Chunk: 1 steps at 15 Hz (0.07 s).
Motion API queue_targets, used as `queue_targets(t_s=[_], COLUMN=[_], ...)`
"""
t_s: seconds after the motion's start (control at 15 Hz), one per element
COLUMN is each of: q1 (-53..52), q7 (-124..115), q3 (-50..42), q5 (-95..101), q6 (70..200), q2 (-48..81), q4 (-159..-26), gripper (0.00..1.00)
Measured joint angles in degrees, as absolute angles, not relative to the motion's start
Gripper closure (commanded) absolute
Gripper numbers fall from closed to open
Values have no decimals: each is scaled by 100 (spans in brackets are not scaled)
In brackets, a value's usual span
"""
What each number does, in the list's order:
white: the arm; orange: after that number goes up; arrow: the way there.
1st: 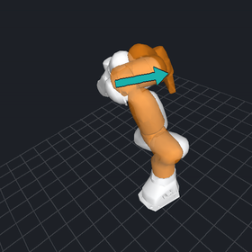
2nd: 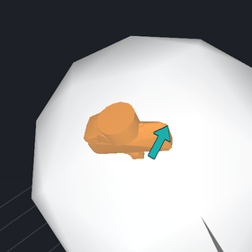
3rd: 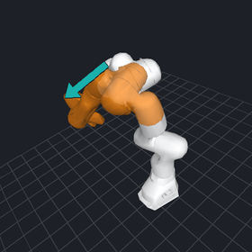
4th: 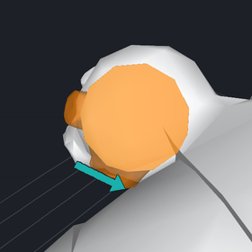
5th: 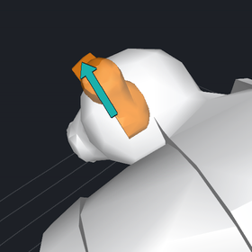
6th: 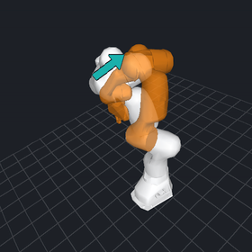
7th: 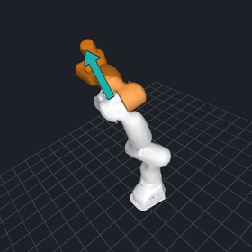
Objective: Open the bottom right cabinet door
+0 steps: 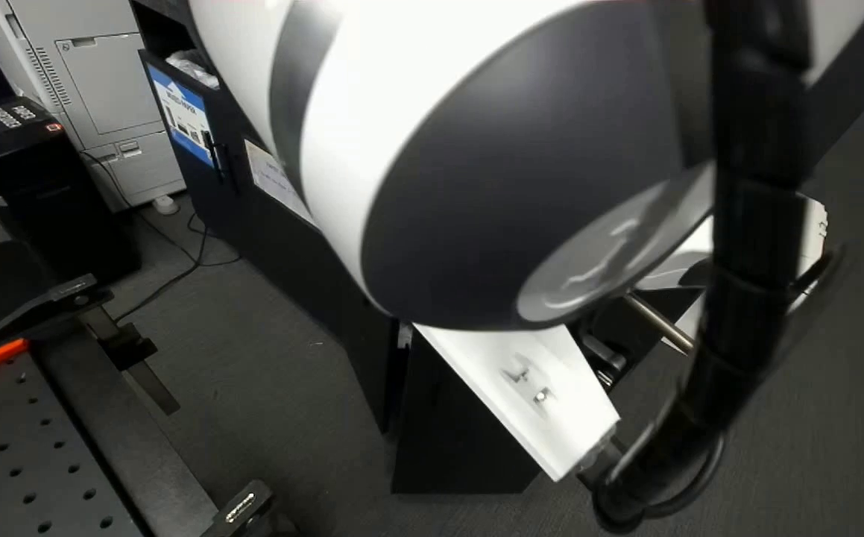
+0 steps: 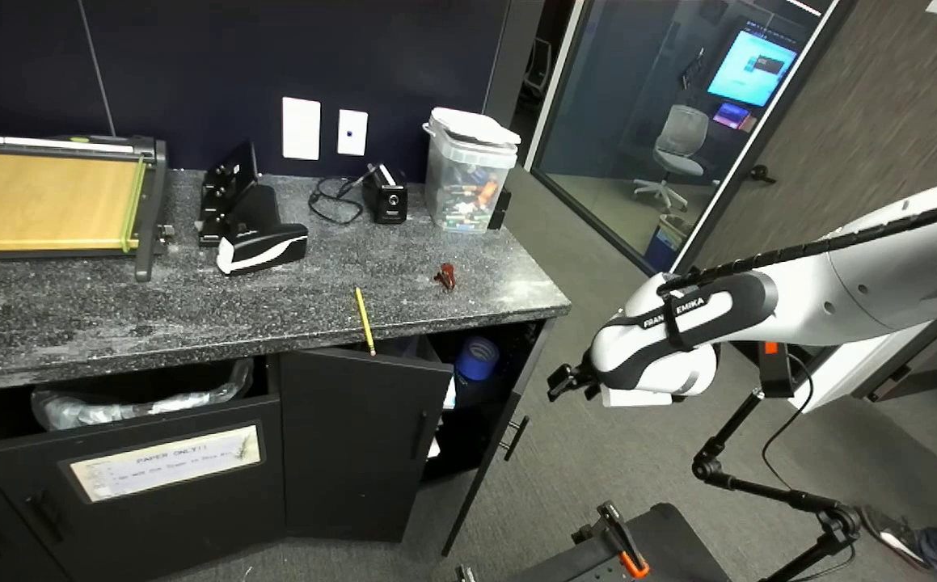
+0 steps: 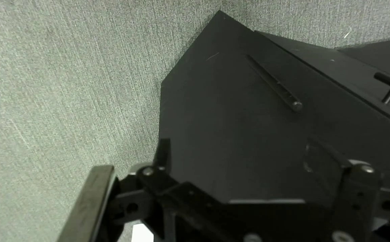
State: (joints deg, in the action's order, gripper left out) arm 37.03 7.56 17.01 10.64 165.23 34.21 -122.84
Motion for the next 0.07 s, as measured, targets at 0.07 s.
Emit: queue_targets(t_s=[0.07], q1=[3668], q7=[715], q3=[1680], q5=[1064], q6=[16523], q2=[3417], q4=[-12286], gripper=[0])
